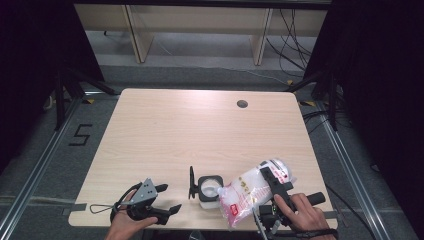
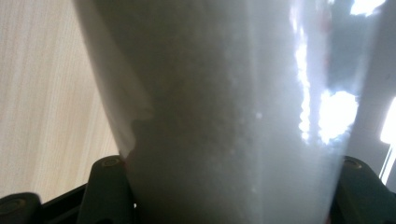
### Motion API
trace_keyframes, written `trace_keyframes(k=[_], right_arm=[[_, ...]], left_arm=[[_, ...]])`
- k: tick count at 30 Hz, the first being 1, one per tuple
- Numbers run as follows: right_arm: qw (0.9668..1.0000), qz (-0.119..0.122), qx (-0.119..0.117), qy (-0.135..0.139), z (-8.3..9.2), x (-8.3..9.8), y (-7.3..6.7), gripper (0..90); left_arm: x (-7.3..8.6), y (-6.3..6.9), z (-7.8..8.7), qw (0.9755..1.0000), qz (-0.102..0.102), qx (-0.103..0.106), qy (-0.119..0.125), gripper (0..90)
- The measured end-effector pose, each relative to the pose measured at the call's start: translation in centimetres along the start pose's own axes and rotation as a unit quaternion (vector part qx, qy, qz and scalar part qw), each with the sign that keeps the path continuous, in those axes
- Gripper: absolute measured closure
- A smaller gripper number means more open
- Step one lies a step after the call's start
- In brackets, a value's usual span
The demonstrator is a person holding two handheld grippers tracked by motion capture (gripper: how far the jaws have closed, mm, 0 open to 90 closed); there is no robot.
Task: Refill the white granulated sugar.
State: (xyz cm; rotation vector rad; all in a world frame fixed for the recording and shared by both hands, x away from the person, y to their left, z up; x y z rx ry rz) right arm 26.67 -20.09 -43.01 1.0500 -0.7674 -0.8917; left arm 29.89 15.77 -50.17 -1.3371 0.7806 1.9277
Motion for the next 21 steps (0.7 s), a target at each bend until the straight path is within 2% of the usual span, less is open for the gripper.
trace_keyframes(k=[1,2,3,5,6,7,8,9,10,11,12,13,14,15,16,17,19,20,21], right_arm=[[1.0,-0.002,0.006,0.007,-0.08,0.11,-0.05,42.4],[0.9999,-0.003,0.008,0.007,-0.11,0.09,0.02,42.4],[0.9999,0.012,0.005,0.009,-0.17,0.07,0.21,42.4],[0.9998,0.015,0.006,0.01,-0.17,0.13,0.08,42.3],[1.0,-0.007,0.002,0.002,-0.05,0.16,-0.11,42.4],[1.0,0.003,0.001,0.005,-0.07,0.15,0.14,42.4],[0.9997,0.008,0.013,0.02,-0.27,0.23,0.14,42.4],[0.9996,-0.027,0.006,-0.008,0.07,0.16,-0.39,42.4],[0.9999,-0.004,0.01,0.0,-0.09,0.13,-0.27,42.4],[1.0,-0.002,0.005,-0.001,-0.08,0.13,-0.19,42.4],[1.0,0.006,0.001,0.002,-0.05,0.17,0.11,42.4],[0.9998,-0.007,0.013,0.013,-0.18,0.31,-0.09,42.4],[0.9997,0.01,0.017,0.015,-0.17,0.27,0.15,42.4],[0.9999,0.014,-0.004,-0.003,0.06,0.12,0.27,42.4],[1.0,0.005,-0.005,-0.006,0.05,0.14,0.1,42.4],[0.9999,0.0,0.012,0.011,-0.22,0.3,-0.1,42.5],[0.9997,0.022,0.008,0.009,-0.26,0.23,0.12,42.5],[1.0,-0.007,0.004,-0.005,-0.04,0.18,-0.27,42.5],[0.9996,0.015,0.016,0.017,-0.18,0.21,0.04,42.5]], left_arm=[[-0.04,-0.15,0.04,0.9999,-0.011,0.003,-0.004,18.0],[-0.03,-0.16,0.0,0.9999,-0.011,0.003,0.001,18.0],[-0.01,0.02,0.03,1.0,0.004,0.0,-0.001,18.0],[-0.11,-0.11,0.12,0.9999,-0.014,0.003,-0.004,18.0],[-0.07,-0.08,0.09,1.0,-0.007,0.003,-0.003,18.0],[-0.03,0.0,0.06,1.0,0.003,0.0,-0.003,18.0],[-0.07,-0.02,0.1,1.0,0.001,0.0,-0.005,18.0],[-0.08,-0.01,0.11,1.0,-0.001,0.0,-0.004,18.0],[-0.1,-0.1,0.11,1.0,-0.008,0.002,-0.005,18.0],[-0.08,-0.11,0.09,1.0,-0.006,0.003,-0.004,18.0],[-0.03,-0.01,0.08,1.0,0.005,-0.002,-0.003,18.0],[-0.08,-0.04,0.11,1.0,0.001,-0.002,-0.003,18.0],[-0.07,0.01,0.1,1.0,0.004,-0.002,-0.003,18.0],[-0.07,0.02,0.12,1.0,0.003,-0.001,-0.003,18.0],[-0.04,-0.01,0.09,1.0,-0.001,0.001,-0.002,18.0],[-0.01,0.03,0.1,1.0,0.003,-0.001,-0.002,18.0],[-0.08,0.0,0.18,1.0,0.003,-0.004,-0.004,18.0],[-0.1,0.0,0.21,1.0,0.002,-0.005,-0.005,18.0],[-0.09,0.0,0.19,1.0,0.002,-0.005,-0.005,18.0]])
Point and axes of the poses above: each handheld gripper's, and its own axes: z roughly backward along the jaws, x roughly out of its underside, y roughly to its right, the point moved 1 cm from there along -z, roughly forward along the jaws, and after that the axes turned 13 degrees about y, right-handed, at the moved point
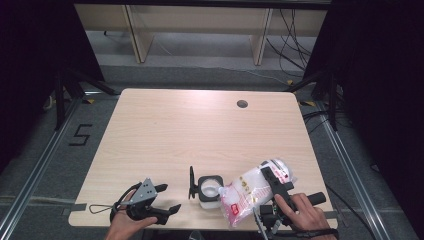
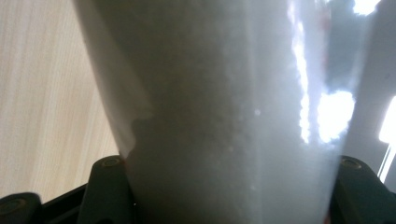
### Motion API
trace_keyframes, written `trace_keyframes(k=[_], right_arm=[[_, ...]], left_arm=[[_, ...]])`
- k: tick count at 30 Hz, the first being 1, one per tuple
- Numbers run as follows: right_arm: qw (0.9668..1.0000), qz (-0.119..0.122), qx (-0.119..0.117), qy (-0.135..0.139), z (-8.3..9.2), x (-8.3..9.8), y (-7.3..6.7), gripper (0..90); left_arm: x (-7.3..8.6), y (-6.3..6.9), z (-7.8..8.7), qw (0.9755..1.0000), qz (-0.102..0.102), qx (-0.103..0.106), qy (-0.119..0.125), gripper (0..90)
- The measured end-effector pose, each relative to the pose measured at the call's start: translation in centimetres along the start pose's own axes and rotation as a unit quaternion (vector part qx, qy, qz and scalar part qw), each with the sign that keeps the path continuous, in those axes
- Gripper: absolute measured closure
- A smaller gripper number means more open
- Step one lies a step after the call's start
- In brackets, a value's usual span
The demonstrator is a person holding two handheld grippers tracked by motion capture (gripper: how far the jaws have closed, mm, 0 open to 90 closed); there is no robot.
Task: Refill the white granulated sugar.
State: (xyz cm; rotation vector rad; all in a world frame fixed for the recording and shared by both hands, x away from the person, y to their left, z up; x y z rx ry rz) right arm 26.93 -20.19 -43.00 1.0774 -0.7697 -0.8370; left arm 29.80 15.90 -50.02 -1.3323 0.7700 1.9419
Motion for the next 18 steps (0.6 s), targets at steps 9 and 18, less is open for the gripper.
trace_keyframes(k=[9,18], right_arm=[[0.9995,-0.021,-0.012,-0.02,0.16,-0.1,-0.28,42.5],[0.9994,-0.026,-0.016,-0.015,0.1,0.17,-0.36,42.6]], left_arm=[[0.03,0.01,-0.05,1.0,0.003,0.003,0.002,18.0],[0.04,-0.06,-0.02,1.0,-0.001,0.002,-0.001,18.0]])
Point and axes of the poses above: each handheld gripper's, and its own axes: z roughly backward along the jaws, x roughly out of its underside, y roughly to its right, the point moved 1 cm from there along -z, roughly forward along the jaws, and after that the axes turned 13 degrees about y, right-handed, at the moved point
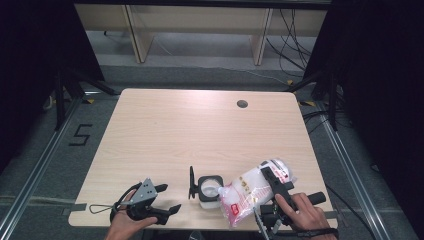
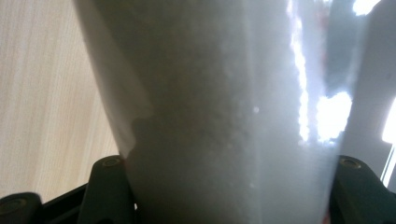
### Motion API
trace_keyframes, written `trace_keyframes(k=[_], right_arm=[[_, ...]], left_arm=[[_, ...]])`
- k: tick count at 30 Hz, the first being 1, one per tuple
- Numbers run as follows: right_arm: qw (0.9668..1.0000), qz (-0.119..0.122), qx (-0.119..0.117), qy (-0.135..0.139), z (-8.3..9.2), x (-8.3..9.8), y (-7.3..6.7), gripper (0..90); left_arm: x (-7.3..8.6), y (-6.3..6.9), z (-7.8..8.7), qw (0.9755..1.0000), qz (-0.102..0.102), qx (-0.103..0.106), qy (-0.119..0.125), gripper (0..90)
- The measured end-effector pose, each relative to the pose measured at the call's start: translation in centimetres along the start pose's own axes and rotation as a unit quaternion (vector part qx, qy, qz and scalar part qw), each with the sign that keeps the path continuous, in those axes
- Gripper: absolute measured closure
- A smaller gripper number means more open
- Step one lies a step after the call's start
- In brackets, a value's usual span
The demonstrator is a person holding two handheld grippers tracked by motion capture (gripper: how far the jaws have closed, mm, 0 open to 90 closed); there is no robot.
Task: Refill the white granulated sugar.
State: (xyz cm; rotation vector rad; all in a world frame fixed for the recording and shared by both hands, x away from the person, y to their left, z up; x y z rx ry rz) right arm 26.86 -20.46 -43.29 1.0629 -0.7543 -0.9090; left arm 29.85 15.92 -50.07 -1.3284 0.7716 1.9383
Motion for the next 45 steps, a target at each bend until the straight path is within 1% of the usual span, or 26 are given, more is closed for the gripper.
trace_keyframes(k=[1,3,4,6,7,8,11,12,14,16,18,20,23,25,27,28,30,31,32,33,35,36,37,38,40,45], right_arm=[[0.9999,-0.001,0.012,0.01,-0.2,0.1,-0.1,42.6],[0.9998,0.02,0.002,0.009,-0.1,0.0,0.2,42.6],[0.9999,-0.008,0.01,0.005,-0.1,0.1,-0.3,42.6],[0.9997,0.01,0.013,0.017,-0.2,0.1,0.1,42.7],[1.0,-0.006,0.003,0.001,0.0,0.0,0.0,42.7],[0.9998,0.018,0.004,0.009,0.0,0.0,0.5,42.6],[0.9997,0.012,0.011,0.02,-0.1,0.1,0.6,42.7],[0.9994,0.026,0.009,0.022,-0.1,0.1,0.8,42.7],[0.9999,-0.002,0.008,0.008,0.1,0.2,0.3,42.7],[0.9999,0.014,0.003,0.009,0.0,0.1,0.6,42.7],[0.9999,0.0,0.011,0.008,-0.1,0.1,0.2,42.7],[0.9998,0.02,0.0,0.005,0.0,-0.1,0.4,42.7],[0.9999,0.0,0.005,0.014,-0.1,-0.1,0.0,42.7],[0.9999,0.004,0.003,0.014,-0.1,-0.2,0.0,42.7],[0.9996,0.018,0.006,0.02,-0.3,-0.2,0.2,42.7],[0.9999,-0.007,0.006,0.008,-0.2,-0.2,-0.1,42.7],[0.9998,0.017,-0.003,0.007,0.0,-0.3,0.4,42.7],[0.9998,0.014,0.002,0.013,0.0,-0.2,0.5,42.7],[1.0,0.0,-0.002,0.007,0.0,-0.2,0.4,42.7],[0.9999,-0.005,0.007,0.008,0.0,-0.2,0.2,42.8],[0.9998,0.02,-0.002,0.004,0.0,-0.3,0.4,42.7],[0.9995,0.021,0.01,0.019,-0.2,-0.2,0.3,42.8],[0.9999,-0.002,0.007,0.016,-0.2,-0.1,0.0,42.7],[1.0,-0.002,0.0,0.008,-0.1,-0.1,0.1,42.8],[0.9998,0.016,-0.003,0.008,-0.1,-0.1,0.2,42.7],[0.9999,0.016,-0.002,0.007,0.0,-0.1,0.4,42.8]], left_arm=[[-0.1,-0.1,0.1,0.9999,-0.011,-0.004,-0.008,18.0],[0.0,0.1,0.0,1.0,0.001,-0.002,0.0,18.0],[0.0,0.0,0.0,1.0,0.003,0.001,0.001,18.0],[-0.1,-0.1,0.1,0.9999,-0.011,-0.002,-0.005,18.0],[0.0,0.1,0.0,1.0,0.002,-0.002,0.001,18.0],[-0.1,0.0,0.0,1.0,0.001,0.003,0.0,18.0],[-0.1,-0.2,0.1,0.9999,-0.011,0.005,0.003,18.0],[0.0,0.0,0.0,1.0,0.002,0.0,0.009,18.0],[0.0,0.1,0.0,1.0,0.005,0.0,0.009,18.0],[-0.1,0.0,0.1,1.0,0.0,0.002,-0.001,18.0],[-0.1,0.0,0.1,1.0,-0.001,0.001,0.001,18.0],[0.0,0.0,0.1,1.0,-0.002,0.001,0.001,18.0],[-0.1,-0.1,0.1,0.9999,-0.014,0.004,0.005,18.0],[-0.1,0.1,0.1,1.0,-0.001,-0.002,0.005,18.0],[-0.1,-0.1,0.1,0.9999,-0.014,0.004,0.003,18.0],[-0.1,0.0,0.1,1.0,-0.004,0.001,0.004,18.0],[-0.1,-0.1,0.1,0.9999,-0.011,0.002,0.002,18.0],[0.0,0.1,0.0,1.0,0.003,0.0,0.007,18.0],[-0.1,-0.2,0.1,0.9999,-0.015,0.005,0.003,18.0],[-0.1,-0.1,0.0,0.9999,-0.008,0.005,0.008,18.0],[-0.1,0.1,0.0,1.0,0.003,0.001,0.008,18.0],[-0.1,0.0,0.0,0.9999,-0.008,0.005,0.007,18.0],[-0.1,0.0,0.0,0.9999,-0.008,0.005,0.007,18.0],[0.0,0.1,0.0,1.0,0.005,0.0,0.008,18.0],[-0.1,-0.1,0.1,1.0,-0.008,0.003,0.003,18.0],[-0.1,0.1,0.1,1.0,-0.001,0.0,0.005,18.0]])
Point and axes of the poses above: each handheld gripper's, and its own axes: z roughly backward along the jaws, x roughly out of its underside, y roughly to its right, the point moved 1 cm from there along -z, roughly forward along the jaws, and after that the axes turned 13 degrees about y, right-handed, at the moved point
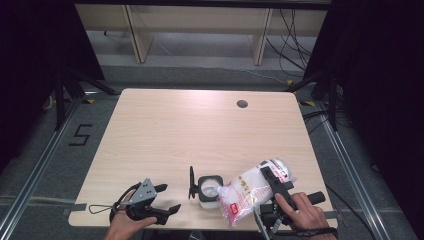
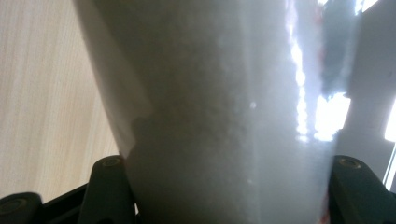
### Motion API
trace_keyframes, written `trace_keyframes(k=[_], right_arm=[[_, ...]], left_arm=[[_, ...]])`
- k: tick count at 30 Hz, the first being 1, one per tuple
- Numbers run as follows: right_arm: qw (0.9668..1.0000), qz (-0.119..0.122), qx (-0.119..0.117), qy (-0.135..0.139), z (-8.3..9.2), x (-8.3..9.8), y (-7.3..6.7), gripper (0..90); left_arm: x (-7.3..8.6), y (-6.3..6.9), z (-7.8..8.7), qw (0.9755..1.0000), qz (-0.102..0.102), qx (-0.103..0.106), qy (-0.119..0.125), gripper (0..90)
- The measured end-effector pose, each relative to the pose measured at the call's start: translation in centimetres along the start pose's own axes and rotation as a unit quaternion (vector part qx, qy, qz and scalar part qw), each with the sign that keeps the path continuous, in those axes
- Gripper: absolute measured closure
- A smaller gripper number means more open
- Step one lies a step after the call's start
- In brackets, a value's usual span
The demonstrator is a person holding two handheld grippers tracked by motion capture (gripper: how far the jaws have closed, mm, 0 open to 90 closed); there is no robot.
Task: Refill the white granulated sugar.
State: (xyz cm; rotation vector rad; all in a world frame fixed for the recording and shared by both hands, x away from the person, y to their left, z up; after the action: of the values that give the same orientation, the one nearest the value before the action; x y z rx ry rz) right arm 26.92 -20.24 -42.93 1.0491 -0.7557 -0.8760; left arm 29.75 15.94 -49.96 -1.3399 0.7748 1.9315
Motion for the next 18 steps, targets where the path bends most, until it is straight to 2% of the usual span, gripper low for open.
trace_keyframes(k=[1,2,3,4,5,6,7,8,10,11,12,13,14,15,16,17,18], right_arm=[[0.9998,0.006,0.012,0.014,-0.15,0.07,0.03,42.8],[0.9999,-0.007,0.005,0.006,-0.05,0.08,-0.11,42.8],[1.0,0.0,0.003,0.002,0.04,0.04,0.08,42.8],[1.0,0.0,0.004,0.003,0.03,0.08,0.08,42.8],[0.9999,-0.008,0.006,-0.003,0.12,0.06,-0.04,42.8],[1.0,0.0,0.006,0.0,0.1,0.09,0.05,42.8],[0.9998,0.007,0.013,0.01,-0.02,0.16,0.12,42.8],[1.0,-0.004,0.008,0.004,0.01,0.21,0.05,42.8],[0.9998,-0.01,0.018,0.008,-0.07,0.22,-0.16,42.8],[1.0,0.006,0.002,-0.002,0.12,0.08,0.18,42.8],[0.9999,0.0,0.012,0.008,0.03,0.14,-0.02,42.8],[0.9999,-0.007,0.014,0.007,0.05,0.15,-0.01,42.8],[0.9998,-0.001,0.017,0.011,0.0,0.15,0.15,42.8],[1.0,-0.003,0.006,0.0,0.15,0.12,0.2,42.8],[1.0,-0.001,0.007,0.001,0.15,0.12,0.22,42.8],[0.9996,-0.019,0.019,0.007,0.11,0.23,-0.12,42.8],[1.0,-0.007,0.005,-0.003,0.25,0.15,0.16,42.8]], left_arm=[[0.01,-0.04,0.0,1.0,0.0,0.002,-0.001,18.0],[0.01,-0.06,-0.02,1.0,-0.002,0.002,0.001,18.0],[0.02,-0.07,-0.07,1.0,-0.001,0.002,0.005,18.0],[-0.05,-0.13,0.05,1.0,-0.007,0.003,-0.003,18.0],[-0.01,-0.01,0.0,1.0,-0.001,-0.001,-0.001,18.0],[-0.01,-0.1,0.01,1.0,-0.007,0.001,-0.004,18.0],[0.05,0.05,-0.1,1.0,0.004,0.0,0.003,18.0],[0.05,-0.1,-0.04,1.0,-0.001,0.002,-0.002,18.0],[0.01,-0.05,-0.1,1.0,0.0,0.003,0.005,18.0],[0.02,0.03,-0.09,1.0,0.005,0.001,0.004,18.0],[0.03,-0.07,-0.02,1.0,-0.001,0.001,-0.002,18.0],[0.02,-0.05,-0.06,1.0,-0.001,0.002,0.003,18.0],[0.01,-0.06,-0.04,1.0,0.0,0.002,0.003,18.0],[-0.06,-0.18,0.06,0.9999,-0.01,0.004,-0.004,18.0],[-0.04,-0.13,0.06,1.0,-0.006,0.002,-0.002,18.0],[-0.05,-0.11,0.04,1.0,-0.007,0.002,-0.002,18.0],[0.03,-0.05,-0.06,1.0,0.001,0.002,0.004,18.0]])
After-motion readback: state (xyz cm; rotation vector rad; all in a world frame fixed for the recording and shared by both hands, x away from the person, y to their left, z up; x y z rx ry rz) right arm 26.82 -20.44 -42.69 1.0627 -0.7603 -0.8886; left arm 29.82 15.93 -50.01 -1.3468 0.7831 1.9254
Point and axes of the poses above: each handheld gripper's, and its own axes: z roughly backward along the jaws, x roughly out of its underside, y roughly to its right, the point moved 1 cm from there along -z, roughly forward along the jaws, and after that the axes turned 13 degrees about y, right-handed, at the moved point
